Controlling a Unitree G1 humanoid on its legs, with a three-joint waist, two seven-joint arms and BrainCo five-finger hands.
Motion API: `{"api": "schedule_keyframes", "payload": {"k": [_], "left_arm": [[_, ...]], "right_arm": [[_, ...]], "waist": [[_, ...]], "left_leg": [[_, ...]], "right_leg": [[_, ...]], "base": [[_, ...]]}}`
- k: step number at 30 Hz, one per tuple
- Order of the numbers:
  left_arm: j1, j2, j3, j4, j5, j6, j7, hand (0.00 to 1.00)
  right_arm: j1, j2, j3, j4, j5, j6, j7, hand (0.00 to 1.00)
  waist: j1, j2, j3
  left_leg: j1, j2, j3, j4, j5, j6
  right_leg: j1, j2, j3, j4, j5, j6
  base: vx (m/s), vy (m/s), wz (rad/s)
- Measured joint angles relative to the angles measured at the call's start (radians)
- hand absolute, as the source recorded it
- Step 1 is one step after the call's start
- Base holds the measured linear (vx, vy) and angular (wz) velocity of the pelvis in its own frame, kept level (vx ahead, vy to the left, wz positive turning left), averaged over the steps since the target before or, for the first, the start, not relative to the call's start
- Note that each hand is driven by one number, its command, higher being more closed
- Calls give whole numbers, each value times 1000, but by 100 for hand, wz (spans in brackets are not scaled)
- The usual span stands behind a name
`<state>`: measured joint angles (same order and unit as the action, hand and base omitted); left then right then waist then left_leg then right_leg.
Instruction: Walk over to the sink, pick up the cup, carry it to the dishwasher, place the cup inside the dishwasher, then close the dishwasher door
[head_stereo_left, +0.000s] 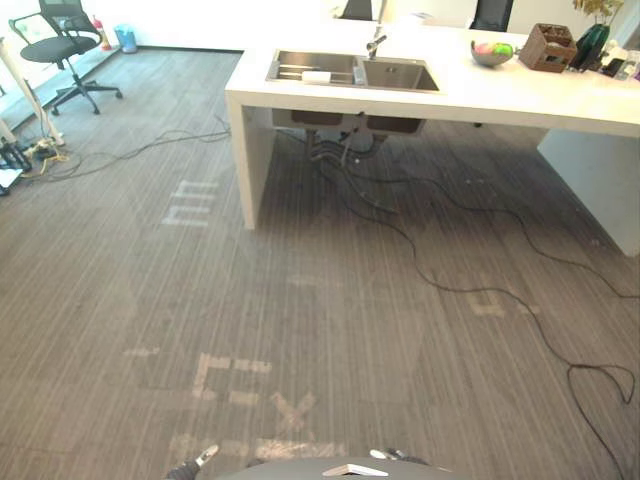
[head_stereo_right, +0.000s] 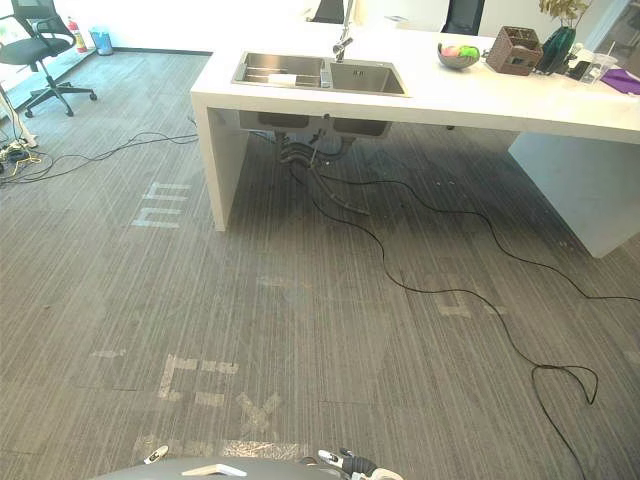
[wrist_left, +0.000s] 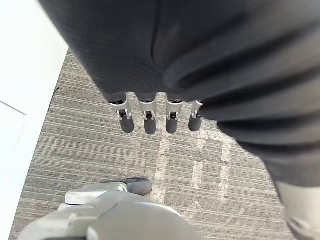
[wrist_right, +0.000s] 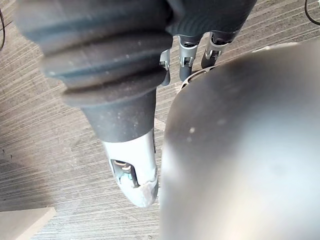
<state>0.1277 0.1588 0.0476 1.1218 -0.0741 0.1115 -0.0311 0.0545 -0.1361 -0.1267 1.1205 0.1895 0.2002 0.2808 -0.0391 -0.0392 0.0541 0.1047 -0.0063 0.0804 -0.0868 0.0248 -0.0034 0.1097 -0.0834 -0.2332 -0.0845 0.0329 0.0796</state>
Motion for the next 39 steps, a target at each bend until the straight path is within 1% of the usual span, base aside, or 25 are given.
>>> {"api": "schedule_keyframes", "payload": {"k": [7, 11, 13, 17, 19, 22, 23, 24, 25, 26, 27, 28, 29, 30, 31, 32, 33, 34, 35, 36, 37, 38, 39], "left_arm": [[-3, -1, 29, 1, 6, 29, -37, 0], [-8, 1, 29, 2, 19, 46, -52, 0], [-8, 2, 29, 2, 18, 47, -64, 0], [-7, 2, 29, 2, 18, 31, -65, 0], [-4, -1, 28, 2, 20, -3, -44, 0], [1, -4, 26, -2, 16, -10, -24, 0], [4, -6, 25, -2, 16, -4, -12, 0], [5, -7, 25, -3, 10, 3, 2, 0], [6, -6, 24, -3, 7, 5, 6, 0], [9, -3, 23, -9, 1, 4, 11, 0], [6, -6, 26, -12, -4, -6, 29, 0], [7, -8, 29, -12, -4, -9, 37, 0], [8, -6, 30, -13, -1, -20, 52, 0], [8, 0, 32, -14, -1, -28, 61, 0], [14, 0, 34, -14, -5, -29, 70, 0], [14, -2, 39, -14, -13, -32, 83, 0], [13, -5, 50, -14, -15, -32, 90, 0], [11, -8, 63, -14, -25, -31, 91, 0], [6, -11, 74, -14, -41, -28, 92, 0], [2, -11, 77, -14, -43, -24, 92, 0], [-9, -14, 82, -13, -43, -16, 92, 0], [-14, -18, 97, -13, -43, -13, 91, 0], [-16, -19, 116, -14, -41, -12, 90, 0]], "right_arm": [[0, 0, -3, 2, -2, 13, -1, 0], [-7, 2, -3, 5, -29, 18, 0, 0], [-10, 3, -3, 5, -41, 21, 0, 0], [-10, 3, -3, 5, -42, 21, 0, 0], [-11, 3, -3, 4, -43, 18, 0, 0], [-13, 2, -2, -2, -41, 17, 0, 0], [-13, -2, -2, -6, -38, 15, -1, 0], [-12, -7, -4, -10, -37, 10, -2, 0], [-11, -10, -5, -15, -36, 7, -3, 0], [-4, -13, -5, -30, -35, 1, -4, 0], [0, -18, -6, -44, -20, -2, -11, 0], [-4, -24, -14, -47, -3, -6, -13, 0], [-20, -33, -28, -47, 31, -9, -13, 0], [-28, -30, -26, -43, 57, -9, -9, 0], [-30, -26, -16, -41, 63, -8, -8, 0], [-30, -19, -2, -34, 61, -9, -9, 0], [-31, -8, 6, -32, 63, -15, -6, 0], [-30, -1, 6, -32, 77, -27, -5, 0], [-31, 7, 6, -33, 103, -49, -5, 0], [-31, 7, 7, -35, 119, -54, -1, 0], [-31, 6, 6, -44, 141, -65, 1, 0], [-30, 5, 4, -45, 161, -67, 4, 0], [-30, 4, 4, -46, 167, -66, 8, 0]], "waist": [[-2, -3, 0], [-4, -4, 1], [-4, -5, 0], [-3, -5, 0], [0, -5, 2], [5, -5, 3], [4, -4, 4], [3, -10, 7], [3, -13, 6], [4, -20, 2], [12, -22, 5], [17, -21, 9], [22, -14, 30], [28, -23, 44], [32, -25, 42], [39, -22, 41], [38, -20, 42], [36, -20, 42], [34, -16, 45], [31, -15, 52], [25, -9, 76], [22, -7, 87], [18, -10, 99]], "left_leg": [[0, -3, 0, 0, 2, 2], [1, -2, 4, 0, 1, 2], [2, -1, 5, 0, 0, 1], [2, 0, 5, 0, 0, 0], [6, 0, 1, 0, 0, 0], [13, -5, -6, 0, -2, 3], [11, -12, -15, 0, -9, 4], [4, -20, -27, 1, -16, 17], [4, -22, -28, 1, -20, 22], [5, -32, -30, 1, -24, 33], [5, -36, -45, 1, -29, 42], [7, -36, -50, 1, -30, 44], [31, -34, -54, 2, -27, 50], [58, -24, -55, 7, -27, 64], [67, -11, -56, 7, -33, 60], [73, 17, -61, 7, -40, 53], [63, 39, -72, 8, -48, 43], [59, 47, -78, 8, -51, 39], [43, 58, -85, 10, -58, 30], [35, 60, -88, 25, -70, 25], [27, 64, -95, 79, -114, 16], [27, 66, -101, 123, -153, 5], [26, 70, -109, 185, -217, -15]], "right_leg": [[0, -3, 0, 0, 1, 2], [-1, -3, 3, -3, 3, 1], [-1, -2, 4, -3, 3, 1], [0, -1, 3, -3, 4, 1], [10, -5, -1, -4, 3, 1], [17, -13, -11, 4, -5, 11], [3, -25, -35, 43, -28, 21], [-25, -51, -67, 124, -70, 33], [-40, -69, -86, 167, -91, 44], [-65, -106, -109, 256, -124, 78], [-115, -129, -114, 383, -133, 76], [-158, -149, -112, 480, -132, 66], [-231, -183, -102, 669, -108, 20], [-267, -187, -83, 748, -136, 1], [-267, -169, -82, 728, -163, 7], [-258, -115, -85, 608, -185, 15], [-256, -62, -88, 434, -171, 15], [-261, -40, -84, 345, -149, 14], [-283, -12, -70, 203, -78, 23], [-295, -6, -54, 151, -40, 27], [-309, -3, -5, 88, 16, 37], [-322, -10, 34, 82, 34, 46], [-321, -27, 68, 115, 35, 45]], "base": [[-26, -5, 1], [0, 0, 0], [0, 0, 0], [0, 0, 0], [0, 0, 4], [-3, 3, 10], [-11, 21, 24], [-23, 45, 30], [6, 66, 42], [36, 68, 45], [53, 62, 46], [51, 72, 39], [60, 64, 29], [87, 45, 23], [125, 1, 15], [128, -18, 10], [122, -32, 8], [219, -97, 2], [226, -107, -1], [299, -142, 5], [202, -105, 13], [278, -159, 30], [300, -232, 33]]}}
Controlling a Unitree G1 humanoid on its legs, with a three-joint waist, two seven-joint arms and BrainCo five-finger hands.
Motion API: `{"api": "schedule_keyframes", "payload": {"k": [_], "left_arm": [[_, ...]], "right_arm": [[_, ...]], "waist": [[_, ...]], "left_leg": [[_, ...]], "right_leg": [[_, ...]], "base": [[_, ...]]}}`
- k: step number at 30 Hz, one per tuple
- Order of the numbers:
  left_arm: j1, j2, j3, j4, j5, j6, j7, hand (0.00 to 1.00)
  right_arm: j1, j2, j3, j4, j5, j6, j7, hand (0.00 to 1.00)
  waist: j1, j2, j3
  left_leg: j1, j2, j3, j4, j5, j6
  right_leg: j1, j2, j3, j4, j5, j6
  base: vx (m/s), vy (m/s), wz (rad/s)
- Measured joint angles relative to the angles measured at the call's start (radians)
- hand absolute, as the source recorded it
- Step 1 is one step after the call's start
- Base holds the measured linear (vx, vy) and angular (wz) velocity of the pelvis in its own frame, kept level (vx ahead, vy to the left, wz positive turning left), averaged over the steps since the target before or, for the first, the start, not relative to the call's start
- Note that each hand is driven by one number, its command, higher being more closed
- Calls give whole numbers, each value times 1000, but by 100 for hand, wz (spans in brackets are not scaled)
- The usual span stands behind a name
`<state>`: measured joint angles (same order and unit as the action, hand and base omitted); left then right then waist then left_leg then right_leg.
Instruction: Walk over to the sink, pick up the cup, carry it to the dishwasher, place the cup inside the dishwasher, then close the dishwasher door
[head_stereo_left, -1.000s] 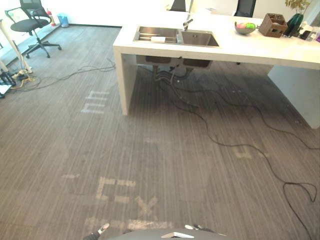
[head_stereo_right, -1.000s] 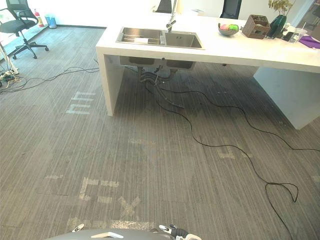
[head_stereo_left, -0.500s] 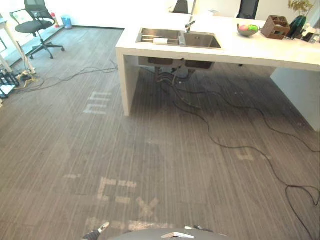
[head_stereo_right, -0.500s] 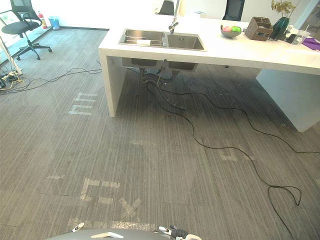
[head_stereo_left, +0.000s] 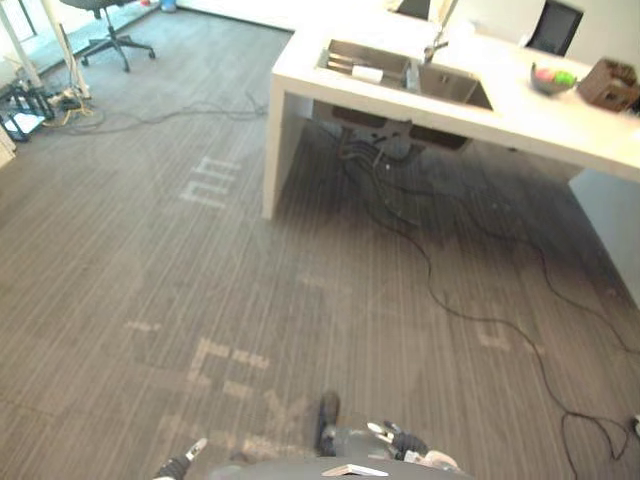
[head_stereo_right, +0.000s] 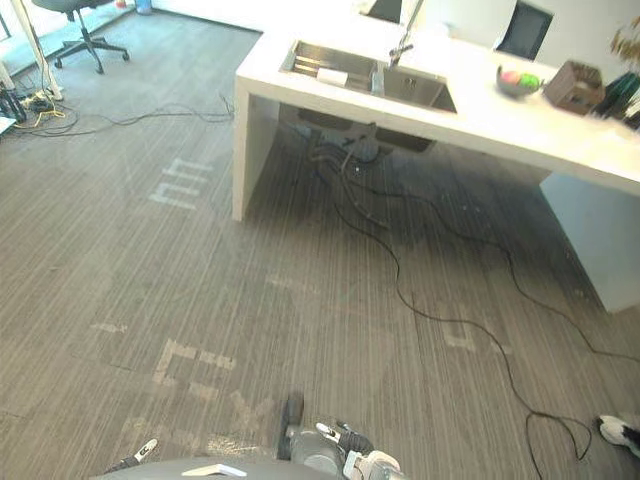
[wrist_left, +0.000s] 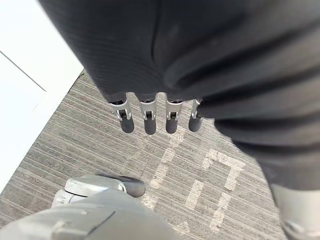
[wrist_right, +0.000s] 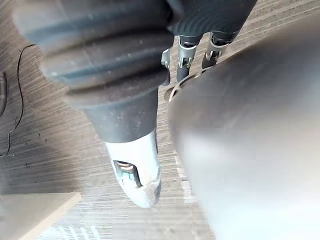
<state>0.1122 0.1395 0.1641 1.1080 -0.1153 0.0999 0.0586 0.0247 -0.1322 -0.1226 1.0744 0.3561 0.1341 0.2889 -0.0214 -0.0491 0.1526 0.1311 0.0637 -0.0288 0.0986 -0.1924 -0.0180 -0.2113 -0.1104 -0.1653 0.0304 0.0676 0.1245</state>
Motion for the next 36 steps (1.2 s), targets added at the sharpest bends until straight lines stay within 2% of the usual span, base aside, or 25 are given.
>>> {"api": "schedule_keyframes", "payload": {"k": [2, 4, 5, 7, 8, 9, 11, 12, 14, 16, 17, 18, 20, 21, 24, 25, 26, 28, 29, 30, 31, 32, 33, 35, 36], "left_arm": [[7, -6, 27, -3, 12, 0, -1, 0], [27, -19, 49, -8, 54, -2, 1, 0], [49, -42, 84, -4, 85, -4, 2, 0], [40, -49, 109, -8, 126, -11, 1, 0], [38, -61, 110, -11, 149, -12, 1, 0], [39, -77, 107, -22, 179, -12, 0, 0], [22, -73, 69, -53, 250, -33, -3, 0], [21, -59, 17, -86, 280, -55, -1, 0], [21, -46, -75, -151, 317, -111, 1, 0], [0, -14, -188, -245, 341, -138, -6, 0], [-13, 5, -284, -351, 359, -159, -10, 0], [-19, 3, -364, -490, 366, -168, -17, 0], [-43, -16, -450, -710, 369, -173, -32, 0], [-70, -38, -469, -818, 373, -173, -55, 0], [-155, -39, -466, -976, 383, -197, -80, 0], [-197, -15, -446, -1075, 396, -207, -89, 0], [-208, -2, -444, -1097, 397, -208, -89, 0], [-225, 38, -441, -1145, 421, -213, -94, 0], [-231, 62, -442, -1172, 438, -217, -104, 0], [-245, 94, -446, -1194, 465, -217, -122, 0], [-249, 107, -450, -1213, 477, -215, -131, 0], [-256, 121, -460, -1249, 494, -211, -137, 0], [-284, 122, -485, -1259, 498, -203, -139, 0], [-344, 134, -524, -1249, 524, -187, -139, 0], [-392, 141, -530, -1232, 540, -186, -139, 0]], "right_arm": [[11, -4, 1, 2, 0, 0, 1, 0], [19, -6, 2, 2, 5, 5, 8, 0], [17, -20, 0, 2, 9, 18, 12, 0], [10, -11, -4, 1, 9, 30, 16, 0], [10, -16, -9, -3, 6, 34, 19, 0], [8, -30, -6, -6, -9, 39, 29, 0], [8, -34, -4, -5, -11, 42, 31, 0], [11, -31, 4, 3, -12, 47, 30, 0], [8, -30, 14, 2, -11, 50, 30, 0], [-11, -26, 7, -11, -11, 50, 29, 0], [-9, -27, 19, -32, -11, 52, 28, 0], [-9, -30, 28, -52, -11, 56, 29, 0], [-5, -43, 42, -70, -14, 58, 29, 0], [-2, -34, 43, -76, -23, 56, 25, 0], [-6, -17, 42, -80, -31, 43, 4, 0], [-8, -13, 41, -83, -41, 45, -15, 0], [-5, -12, 41, -82, -48, 46, -16, 0], [6, 4, 31, -88, -53, 40, -28, 0], [9, 8, 19, -103, -56, 39, -43, 0], [11, 19, 13, -132, -60, 36, -53, 0], [13, 27, 8, -150, -63, 36, -56, 0], [17, 25, -2, -187, -63, 31, -62, 0], [25, 18, -12, -218, -62, 13, -63, 0], [28, 19, -20, -243, -47, -3, -76, 0], [27, 24, -21, -250, -37, -5, -79, 0]], "waist": [[9, 0, 0], [14, 9, -7], [12, 29, -44], [12, 38, -49], [4, 51, -52], [4, 72, -45], [5, 89, -34], [13, 74, -29], [39, 75, -24], [50, 67, -6], [52, 61, -3], [51, 74, -3], [49, 121, 14], [46, 119, 16], [34, 81, 9], [22, 75, 8], [19, 75, 8], [18, 75, 7], [14, 72, 4], [13, 63, -2], [16, 53, -8], [17, 47, -12], [11, 59, -20], [-4, 61, -44], [-13, 59, -47]], "left_leg": [[17, 26, -4, 107, -105, -27], [48, 76, 2, 163, -194, -56], [48, 127, 14, 227, -190, -60], [-27, 159, 25, 408, -128, -39], [-76, 186, 33, 545, -54, -17], [-145, 239, 58, 728, -9, -5], [-232, 256, 60, 956, -72, -11], [-278, 213, 69, 992, -105, -19], [-365, 149, 133, 941, -151, -25], [-425, 71, 234, 753, -166, -19], [-462, -1, 281, 565, -119, -19], [-470, -44, 291, 340, -17, -33], [-481, -35, 279, 115, 128, -31], [-479, -38, 298, 151, 229, 12], [-507, -71, 356, 222, 186, 130], [-503, -99, 361, 227, 165, 202], [-488, -106, 361, 222, 154, 208], [-418, -122, 357, 190, 126, 209], [-352, -128, 346, 163, 107, 203], [-280, -138, 325, 130, 102, 195], [-248, -147, 325, 116, 102, 194], [-177, -162, 325, 90, 97, 187], [-118, -161, 323, 67, 91, 176], [-56, -159, 309, 28, 88, 170], [-17, -159, 300, 1, 83, 162]], "right_leg": [[-3, -15, 9, 123, -26, -39], [-39, 10, 11, 293, -50, -73], [-70, 62, -4, 378, -147, -115], [-58, 92, -8, 399, -182, -148], [-18, 119, -6, 377, -202, -171], [56, 164, -4, 316, -210, -185], [197, 205, 0, 204, -210, -204], [282, 202, 1, 146, -210, -210], [361, 198, 20, 83, -211, -216], [408, 170, 41, 55, -222, -227], [414, 139, 52, 54, -246, -211], [424, 126, 71, 46, -268, -193], [477, 146, 99, 19, -301, -169], [506, 143, 117, 9, -340, -173], [511, 87, 130, 23, -365, -174], [482, 63, 140, 95, -344, -151], [469, 58, 149, 143, -336, -137], [423, 46, 159, 319, -286, -48], [372, 39, 154, 497, -209, 87], [277, 12, 144, 765, -134, 172], [223, -16, 123, 909, -119, 166], [134, -94, 71, 1131, -110, 112], [57, -154, 18, 1256, -136, 21], [-41, -211, -45, 1252, -183, -48], [-79, -226, -91, 1148, -209, -50]], "base": [[438, -384, 26], [583, -452, -4], [443, -262, -27], [566, -330, -32], [688, -388, -28], [585, -298, -17], [556, -226, 3], [546, -177, 5], [586, -108, -27], [430, -11, -38], [413, 54, -35], [504, 79, -39], [449, 152, -39], [538, 218, -33], [483, 182, -2], [644, 242, 16], [660, 254, 16], [403, 147, 3], [551, 194, 2], [522, 178, 0], [443, 144, -5], [381, 136, -2], [356, 140, 4], [315, 106, 30], [358, 36, 35]]}}
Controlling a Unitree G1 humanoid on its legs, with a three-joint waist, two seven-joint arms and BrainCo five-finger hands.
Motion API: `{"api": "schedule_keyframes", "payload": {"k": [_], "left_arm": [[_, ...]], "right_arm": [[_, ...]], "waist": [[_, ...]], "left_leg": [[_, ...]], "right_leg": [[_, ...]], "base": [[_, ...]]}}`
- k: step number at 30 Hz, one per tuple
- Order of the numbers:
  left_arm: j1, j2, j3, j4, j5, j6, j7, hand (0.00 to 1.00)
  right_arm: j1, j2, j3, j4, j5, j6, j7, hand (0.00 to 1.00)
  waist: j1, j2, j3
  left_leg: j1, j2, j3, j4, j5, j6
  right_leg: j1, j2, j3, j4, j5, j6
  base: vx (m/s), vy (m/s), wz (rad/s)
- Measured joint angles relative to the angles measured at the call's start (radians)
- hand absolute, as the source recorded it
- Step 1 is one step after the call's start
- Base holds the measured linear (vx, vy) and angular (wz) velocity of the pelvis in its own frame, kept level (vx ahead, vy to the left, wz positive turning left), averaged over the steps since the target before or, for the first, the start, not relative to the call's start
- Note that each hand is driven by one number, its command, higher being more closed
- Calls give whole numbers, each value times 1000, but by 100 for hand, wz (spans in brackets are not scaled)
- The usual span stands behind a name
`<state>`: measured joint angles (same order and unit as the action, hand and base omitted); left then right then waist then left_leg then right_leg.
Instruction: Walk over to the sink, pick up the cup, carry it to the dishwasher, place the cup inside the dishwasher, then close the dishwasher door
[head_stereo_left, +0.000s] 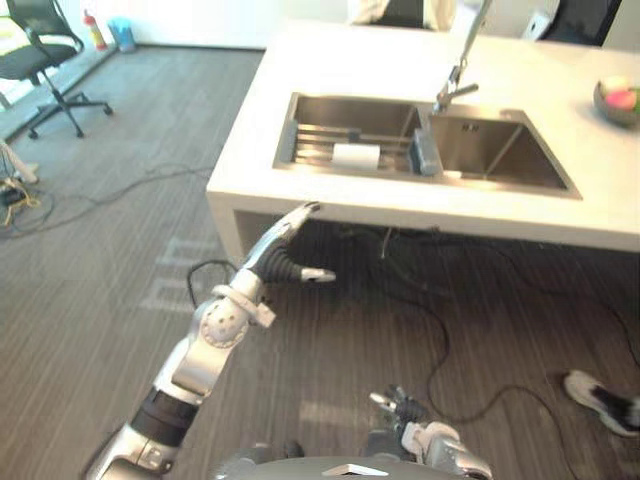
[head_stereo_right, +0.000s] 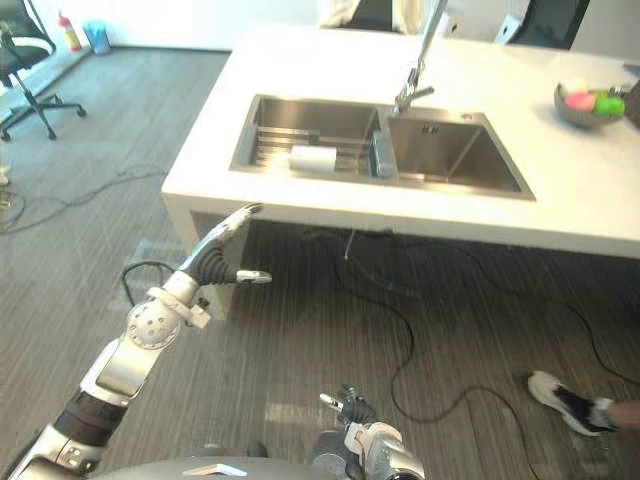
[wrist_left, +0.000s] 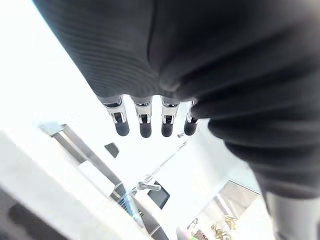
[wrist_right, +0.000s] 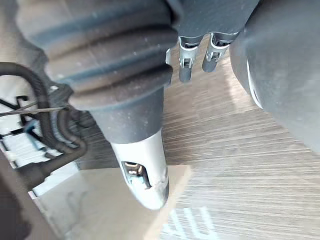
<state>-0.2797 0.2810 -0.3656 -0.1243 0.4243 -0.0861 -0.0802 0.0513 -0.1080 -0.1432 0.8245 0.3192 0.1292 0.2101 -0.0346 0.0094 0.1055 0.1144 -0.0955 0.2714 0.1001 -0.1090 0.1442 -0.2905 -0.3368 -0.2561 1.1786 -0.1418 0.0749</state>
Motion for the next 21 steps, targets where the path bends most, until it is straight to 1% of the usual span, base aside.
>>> {"api": "schedule_keyframes", "payload": {"k": [1, 2, 3, 4, 5, 6, 7, 8, 9, 10, 11, 12, 13, 14, 15, 16, 17, 18, 19, 20, 21], "left_arm": [[-22, 5, 0, 14, 5, 0, 1, 0], [-52, 19, 0, 35, 12, 0, 1, 0], [-76, 41, 2, 48, 13, 0, 1, 0], [-94, 55, 0, 60, 16, 0, 0, 0], [-106, 63, -10, 63, 27, 1, -7, 0], [-117, 62, -31, 65, 50, 6, -18, 0], [-121, 61, -52, 66, 63, 7, -25, 0], [-122, 57, -95, 65, 87, 8, -41, 0], [-120, 49, -113, 64, 94, 10, -49, 0], [-110, -3, -139, 60, 122, 38, -71, 0], [-112, -15, -145, 59, 132, 48, -78, 0], [-115, -23, -152, 59, 136, 59, -83, 0], [-149, -42, -163, 62, 150, 95, -105, 0], [-158, -44, -164, 66, 150, 100, -107, 0], [-193, -53, -168, 76, 150, 123, -121, 0], [-211, -55, -168, 84, 150, 130, -126, 0], [-255, -55, -175, 112, 149, 146, -136, 0], [-296, -54, -183, 137, 147, 161, -142, 0], [-313, -54, -186, 145, 145, 172, -143, 0], [-341, -54, -186, 154, 138, 190, -144, 0], [-368, -55, -187, 169, 127, 203, -144, 0]], "right_arm": [[0, 3, 0, -2, 1, 0, 0, 0], [0, 11, 0, -1, 1, 3, 0, 0], [0, 19, 1, 4, 1, 5, 0, 0], [0, 24, 4, 8, 4, 6, -1, 0], [0, 28, 13, 12, 10, 10, -4, 0], [3, 27, 16, 17, 22, 24, -13, 0], [10, 25, 16, 22, 29, 31, -17, 0], [32, 26, 16, 33, 28, 41, -19, 0], [41, 26, 17, 47, 28, 47, -21, 0], [35, -11, 18, 80, 26, 76, -30, 0], [33, -15, 16, 90, 27, 76, -33, 0], [32, -17, 15, 95, 26, 80, -37, 0], [28, -21, 11, 101, 23, 103, -37, 0], [27, -24, 10, 102, 21, 108, -37, 0], [24, -34, 5, 120, 2, 121, -36, 0], [22, -38, 1, 132, -3, 122, -36, 0], [25, -44, 2, 155, -15, 129, -36, 0], [31, -52, 0, 184, -15, 141, -33, 0], [33, -59, 0, 192, -17, 143, -30, 0], [34, -73, 0, 215, -18, 145, -21, 0], [33, -79, -2, 215, -18, 151, -16, 0]], "waist": [[-2, -2, -1], [-4, -7, -4], [-7, -11, -7], [-9, -10, -6], [-18, -12, -8], [-31, -19, -10], [-37, -24, -13], [-46, -45, -27], [-48, -52, -35], [-35, 1, -50], [-34, 11, -50], [-36, 16, -51], [-49, 36, -47], [-50, 40, -44], [-50, 44, -39], [-50, 40, -36], [-51, 31, -30], [-50, 24, -27], [-51, 29, -30], [-52, 43, -38], [-53, 50, -39]], "left_leg": [[17, 4, -2, -12, -5, -8], [38, 13, -7, -20, -13, -22], [54, 32, -16, -15, -28, -49], [68, 49, -21, -15, -39, -67], [84, 59, -31, -15, -52, -90], [105, 60, -53, -15, -67, -114], [118, 59, -65, -15, -76, -128], [152, 50, -88, -14, -93, -157], [167, 48, -88, -10, -108, -172], [143, 120, -72, 102, -159, -225], [112, 140, -65, 172, -168, -238], [75, 162, -49, 256, -170, -242], [-44, 259, 6, 555, -144, -226], [-59, 279, 17, 605, -125, -218], [-93, 349, 66, 730, -138, -174], [-99, 367, 78, 757, -155, -167], [-100, 376, 81, 747, -182, -179], [-106, 370, 76, 700, -198, -193], [-116, 359, 72, 659, -202, -199], [-137, 323, 64, 545, -205, -203], [-150, 269, 43, 415, -202, -206]], "right_leg": [[-12, 3, -24, -77, -12, -2], [-13, 17, -61, -212, -24, -1], [-3, 58, -108, -434, -20, -2], [12, 106, -123, -613, -3, -2], [30, 159, -100, -800, 51, 12], [47, 190, -58, -901, 125, 12], [59, 198, -36, -922, 164, 0], [100, 205, -7, -955, 256, -43], [122, 209, -10, -970, 220, -86], [153, 274, 4, -1005, 189, -92], [160, 288, 4, -1017, 184, -98], [170, 301, 7, -1030, 179, -107], [214, 350, 17, -1075, 171, -135], [224, 360, 19, -1084, 168, -139], [266, 384, 35, -1095, 163, -158], [287, 390, 48, -1098, 156, -165], [331, 392, 69, -1112, 146, -170], [361, 392, 88, -1137, 143, -170], [366, 390, 98, -1148, 143, -169], [363, 385, 121, -1161, 141, -164], [359, 370, 141, -1166, 139, -153]], "base": [[285, -21, 24], [267, -81, 8], [266, -130, 4], [338, -188, 10], [362, -219, 33], [318, -206, 47], [348, -245, 68], [306, -230, 58], [465, -351, 29], [377, -287, -7], [350, -282, -27], [329, -259, -36], [328, -244, -36], [412, -259, -54], [282, -146, -44], [353, -171, -63], [314, -128, -59], [287, -100, -57], [221, -26, -55], [184, 48, -49], [164, 83, -42]]}}
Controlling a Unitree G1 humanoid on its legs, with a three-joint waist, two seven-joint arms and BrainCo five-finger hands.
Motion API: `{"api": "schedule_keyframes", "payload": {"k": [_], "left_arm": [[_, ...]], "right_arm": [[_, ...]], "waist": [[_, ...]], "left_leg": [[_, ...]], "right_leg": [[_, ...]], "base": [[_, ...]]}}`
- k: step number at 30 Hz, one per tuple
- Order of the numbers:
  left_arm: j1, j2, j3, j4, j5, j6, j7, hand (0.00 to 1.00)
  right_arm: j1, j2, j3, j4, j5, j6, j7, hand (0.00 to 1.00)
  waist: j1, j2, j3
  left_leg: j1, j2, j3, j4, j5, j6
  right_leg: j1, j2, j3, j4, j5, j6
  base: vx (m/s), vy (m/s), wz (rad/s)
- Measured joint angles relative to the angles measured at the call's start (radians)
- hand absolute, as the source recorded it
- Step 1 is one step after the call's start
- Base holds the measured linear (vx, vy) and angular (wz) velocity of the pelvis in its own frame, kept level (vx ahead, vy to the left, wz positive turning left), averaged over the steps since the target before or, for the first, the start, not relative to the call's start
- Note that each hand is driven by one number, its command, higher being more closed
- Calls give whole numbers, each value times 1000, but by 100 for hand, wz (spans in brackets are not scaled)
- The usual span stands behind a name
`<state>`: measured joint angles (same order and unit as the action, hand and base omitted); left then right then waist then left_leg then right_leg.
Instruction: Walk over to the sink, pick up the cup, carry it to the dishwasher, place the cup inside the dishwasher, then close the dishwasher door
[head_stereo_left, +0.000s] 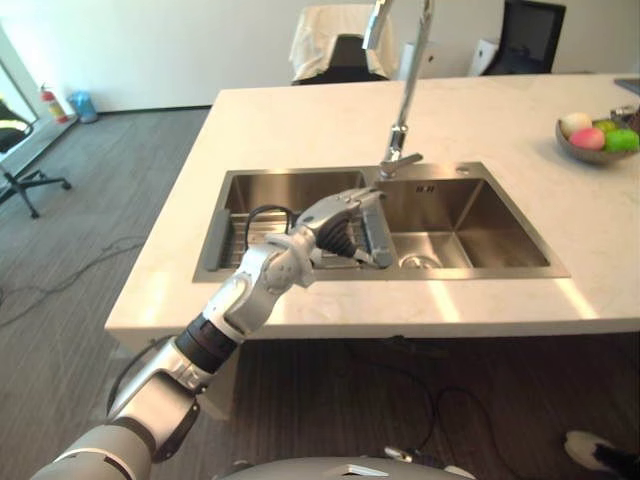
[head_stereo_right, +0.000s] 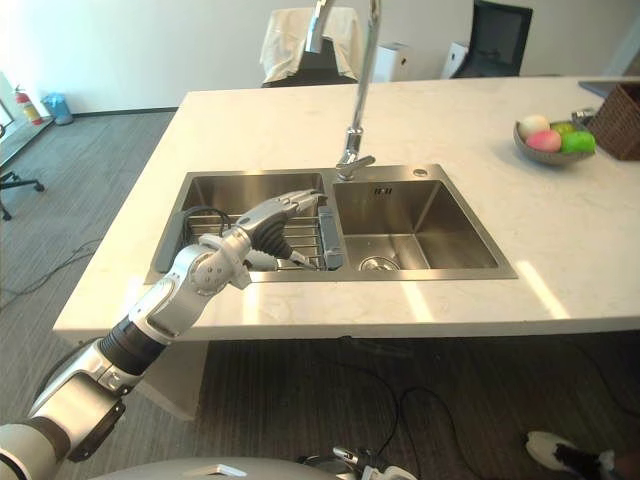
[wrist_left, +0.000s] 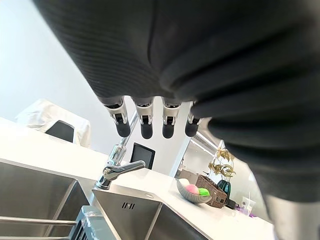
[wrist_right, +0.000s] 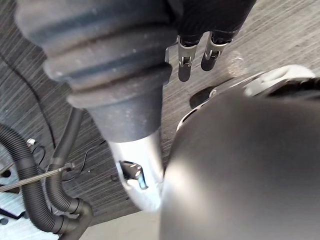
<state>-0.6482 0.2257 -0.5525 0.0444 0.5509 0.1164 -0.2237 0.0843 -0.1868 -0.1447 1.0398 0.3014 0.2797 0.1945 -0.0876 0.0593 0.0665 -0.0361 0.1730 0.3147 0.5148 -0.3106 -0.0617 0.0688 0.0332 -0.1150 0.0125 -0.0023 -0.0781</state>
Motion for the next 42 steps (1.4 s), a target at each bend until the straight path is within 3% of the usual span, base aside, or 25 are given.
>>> {"api": "schedule_keyframes", "payload": {"k": [1, 2, 3, 4, 6, 10, 20, 25, 29, 37, 42], "left_arm": [[-12, -1, -1, 12, -1, 9, 0, 0], [-28, -1, -1, 25, -1, 31, 1, 0], [-40, 1, -1, 35, 0, 56, 8, 0], [-45, 2, 0, 47, 0, 64, 18, 0], [-66, 30, 3, 128, 1, 95, 52, 0], [-88, 78, 3, 266, 2, 128, 72, 0], [-88, 63, -40, 410, 89, 148, 65, 0], [-81, 27, -40, 410, 114, 133, 64, 0], [-52, 18, -42, 409, 120, 117, 57, 0], [-2, 5, -57, 359, 150, 97, 0, 0], [29, 11, -59, 361, 180, 102, 9, 0]], "right_arm": [[0, 0, 0, 0, 0, 4, 1, 0], [3, -2, 1, 1, 0, 10, 4, 0], [2, -12, 7, -1, 0, 14, 9, 0], [2, -14, 7, 0, -1, 14, 9, 0], [-7, -5, 11, -2, 6, 20, 1, 0], [-17, 9, 14, -10, 16, 28, -23, 0], [9, 32, 15, -84, 22, 49, -32, 0], [10, 40, 16, -90, 13, 58, -32, 0], [20, 58, 16, -109, 13, 72, -33, 0], [24, 63, 20, -110, 14, 79, -35, 0], [-3, 61, 20, -76, 15, 98, -45, 0]], "waist": [[-2, -1, 0], [-4, 0, 0], [-3, 15, -4], [-2, 19, -5], [-20, 8, -5], [-50, 3, -3], [-59, -22, -5], [-61, -34, -6], [-80, -57, -16], [-82, -68, -28], [-83, -68, -28]], "left_leg": [[-2, -32, -21, -71, 6, -3], [-1, -90, -66, -208, 51, -3], [-4, -111, -95, -312, 167, 23], [5, -112, -91, -330, 200, 60], [59, -150, -64, -446, 247, 69], [91, -181, -45, -545, 282, 84], [139, -189, -37, -593, 292, 70], [141, -188, -31, -600, 294, 70], [139, -190, -42, -601, 310, 82], [114, -202, -67, -602, 324, 102], [109, -209, -68, -602, 325, 103]], "right_leg": [[0, -10, 5, -1, -1, 6], [-4, -22, 18, 1, -7, 19], [-17, -15, 33, 12, -17, 36], [-22, -13, 47, 16, -20, 40], [-29, -39, 61, 14, -27, 61], [-40, -55, 74, 4, -28, 82], [-18, -62, 70, 11, -33, 90], [-15, -62, 67, 10, -36, 90], [-17, -65, 48, 18, -46, 87], [-22, -75, 22, -10, -25, 96], [-11, -80, 20, -42, -6, 101]], "base": [[150, 117, -29], [168, 153, -29], [139, 127, -36], [191, 153, -41], [155, 132, -20], [83, 95, -8], [38, 21, 1], [-83, -35, -1], [-101, -35, 11], [-45, -4, 9], [3, 4, 2]]}}
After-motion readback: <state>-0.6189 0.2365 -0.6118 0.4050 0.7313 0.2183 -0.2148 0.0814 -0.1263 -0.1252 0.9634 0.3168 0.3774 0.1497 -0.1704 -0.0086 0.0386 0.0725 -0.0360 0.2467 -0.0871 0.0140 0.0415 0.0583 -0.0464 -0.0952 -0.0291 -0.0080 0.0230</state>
